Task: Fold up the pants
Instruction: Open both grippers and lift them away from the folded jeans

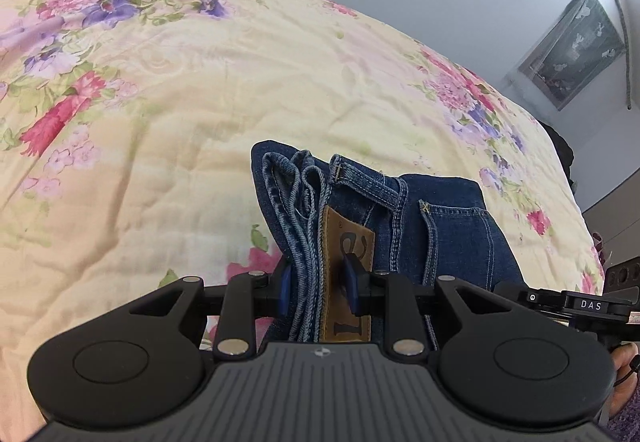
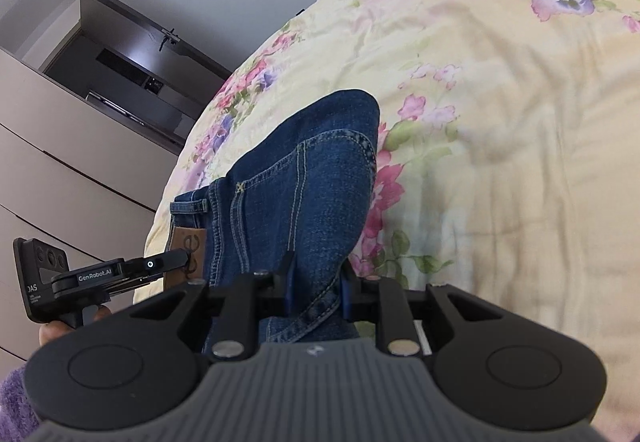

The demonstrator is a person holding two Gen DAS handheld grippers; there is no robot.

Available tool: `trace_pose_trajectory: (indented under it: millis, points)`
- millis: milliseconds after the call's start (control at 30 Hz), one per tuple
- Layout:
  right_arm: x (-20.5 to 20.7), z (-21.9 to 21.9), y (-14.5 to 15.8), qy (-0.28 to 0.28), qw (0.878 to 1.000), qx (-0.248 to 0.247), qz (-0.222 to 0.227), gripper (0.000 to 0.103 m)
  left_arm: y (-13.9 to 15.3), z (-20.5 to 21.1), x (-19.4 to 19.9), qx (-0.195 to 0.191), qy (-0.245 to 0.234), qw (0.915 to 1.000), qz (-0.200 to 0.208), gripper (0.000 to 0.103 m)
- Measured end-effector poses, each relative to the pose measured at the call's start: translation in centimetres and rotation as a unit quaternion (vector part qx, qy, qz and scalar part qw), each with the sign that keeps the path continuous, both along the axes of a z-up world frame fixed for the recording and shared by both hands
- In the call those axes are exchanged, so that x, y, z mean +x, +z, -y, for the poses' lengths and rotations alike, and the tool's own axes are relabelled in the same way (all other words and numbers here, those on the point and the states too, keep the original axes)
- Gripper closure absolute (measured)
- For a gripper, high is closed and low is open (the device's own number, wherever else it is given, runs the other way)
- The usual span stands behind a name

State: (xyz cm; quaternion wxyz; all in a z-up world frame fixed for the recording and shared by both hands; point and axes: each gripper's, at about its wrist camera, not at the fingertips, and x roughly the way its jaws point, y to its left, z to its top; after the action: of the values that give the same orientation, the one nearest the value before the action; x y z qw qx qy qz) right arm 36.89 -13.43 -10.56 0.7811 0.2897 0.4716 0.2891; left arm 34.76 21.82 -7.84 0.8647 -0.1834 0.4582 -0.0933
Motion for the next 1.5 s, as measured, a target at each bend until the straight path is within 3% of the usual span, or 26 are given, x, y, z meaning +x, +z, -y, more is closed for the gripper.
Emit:
trace_pose_trajectory:
  millis: [200,433,633,767,867,967,1067,1267,1400,1500]
  points:
    - [1.4,-2.1,-2.7,0.006,1.0,-0.022,-0.018,0.086,-4.0,-1.9,0.4,-0.02,0.007,0.9997,-0.012,0.074]
    - [2.0,-2.9,-4.5,0.012,0.998,-0.056,-0.022,0.086,-6.7,-3.0,1.0,-0.035,0.008,0.9992,-0.018,0.072]
    - [2.6,-3.2,-6.5,0.001,0.996,-0.081,-0.044,0.084,-7.4,-3.1,0.9,-0.036,0.015,0.9991,-0.019,0.07]
    - [2.3,-3.7,-5.6,0.002,0.994,-0.103,-0.042,0.08,-6.5,-2.4,0.8,-0.011,0.022,0.9995,-0.02,0.066]
    - [2.2,-4.3,-4.3,0.006,0.99,-0.139,-0.03,0.069,-5.3,-1.7,0.7,0.023,0.026,0.9991,-0.025,0.059]
    - [1.4,-4.8,-2.4,0.008,0.981,-0.195,0.009,0.048,-3.1,-1.1,-0.2,0.072,0.024,0.997,-0.013,0.059]
    - [0.1,-4.8,0.3,0.019,0.972,-0.225,0.056,0.046,0.1,-1.0,-1.5,0.089,0.021,0.9958,0.011,0.056]
    - [-4.4,-4.4,7.1,0.029,0.962,-0.23,0.143,0.042,7.5,-0.3,-5.2,0.128,0.023,0.9886,0.075,0.055]
    - [-8.8,-4.4,11.5,0.038,0.951,-0.229,0.206,0.039,12.1,0.6,-8.9,0.16,0.018,0.9794,0.122,0.053]
    - [-12.8,-4.5,14.3,0.04,0.94,-0.23,0.248,0.035,14.8,1.6,-12.1,0.206,0.019,0.9672,0.148,0.05]
